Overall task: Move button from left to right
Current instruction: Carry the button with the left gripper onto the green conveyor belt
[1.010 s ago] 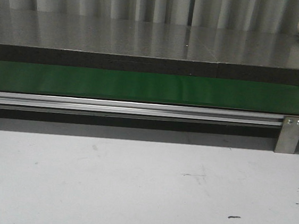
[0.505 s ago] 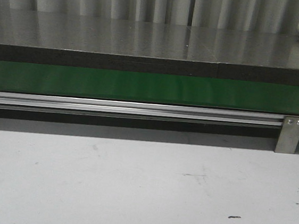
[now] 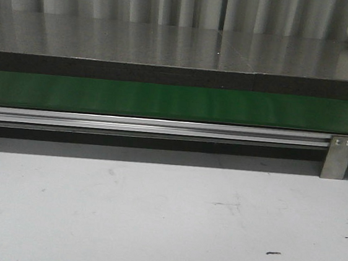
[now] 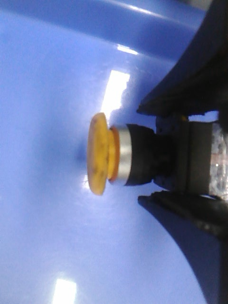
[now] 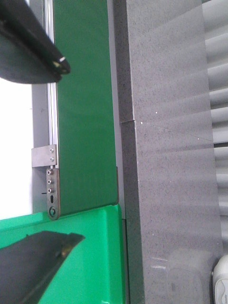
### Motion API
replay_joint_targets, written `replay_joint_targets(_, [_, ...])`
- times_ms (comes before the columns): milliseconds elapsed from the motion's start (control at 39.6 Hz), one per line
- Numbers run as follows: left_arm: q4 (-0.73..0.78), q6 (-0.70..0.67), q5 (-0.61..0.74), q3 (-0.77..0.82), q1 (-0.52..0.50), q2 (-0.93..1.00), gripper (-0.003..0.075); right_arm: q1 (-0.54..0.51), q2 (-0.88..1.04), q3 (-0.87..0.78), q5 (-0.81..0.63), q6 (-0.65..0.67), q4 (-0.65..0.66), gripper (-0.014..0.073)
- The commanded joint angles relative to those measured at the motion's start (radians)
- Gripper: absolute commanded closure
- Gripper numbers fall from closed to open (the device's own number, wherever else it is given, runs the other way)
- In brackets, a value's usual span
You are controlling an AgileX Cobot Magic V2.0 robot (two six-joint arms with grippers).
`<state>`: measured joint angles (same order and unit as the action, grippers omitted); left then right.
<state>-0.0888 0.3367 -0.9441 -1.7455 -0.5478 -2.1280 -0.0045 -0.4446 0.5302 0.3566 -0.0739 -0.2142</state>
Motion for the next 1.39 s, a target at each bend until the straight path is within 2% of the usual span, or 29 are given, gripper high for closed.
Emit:
replay_joint_targets(0, [-0.025, -0.026, -0.023, -0.085, 0.025, 0.073, 0.0675, 0.004, -0.012, 0.037, -0.083, -0.005, 0.005, -0.0051])
replay_joint_targets(303, [-0.023, -0.080, -0.049, -0.148, 0.159, 0.167, 0.0675, 0.004, -0.012, 0.037, -0.083, -0.005, 0.005, -0.0051])
replay_joint_targets(581, [-0.025, -0.150, -0.178, -0.150, 0.292, 0.229, 0.0675, 0.004, -0.012, 0.037, -0.083, -0.005, 0.005, -0.0051])
replay_joint_targets(833, [-0.025, -0.189, -0.156, -0.044, 0.385, 0.227, 0.0668, 0.004, -0.012, 0.037, -0.083, -0.005, 0.005, -0.0051])
replay_joint_targets(909, [-0.025, -0.189, -0.127, -0.002, 0.399, 0.227, 0.0639, 0.004, -0.012, 0.037, -0.083, -0.005, 0.005, -0.0051])
replay_joint_targets(1060, [-0.019, -0.189, -0.073, 0.063, 0.408, 0.227, 0.0521, 0.004, -0.012, 0.037, -0.083, -0.005, 0.005, -0.0051])
replay_joint_targets(1237, [-0.015, -0.189, -0.040, 0.092, 0.408, 0.227, 0.0445, 0.004, -0.012, 0.037, -0.083, -0.005, 0.005, -0.0051])
replay_joint_targets(1363, [-0.017, -0.189, -0.040, 0.093, 0.408, 0.216, 0.0349, 0.004, -0.012, 0.037, -0.083, -0.005, 0.005, -0.0051])
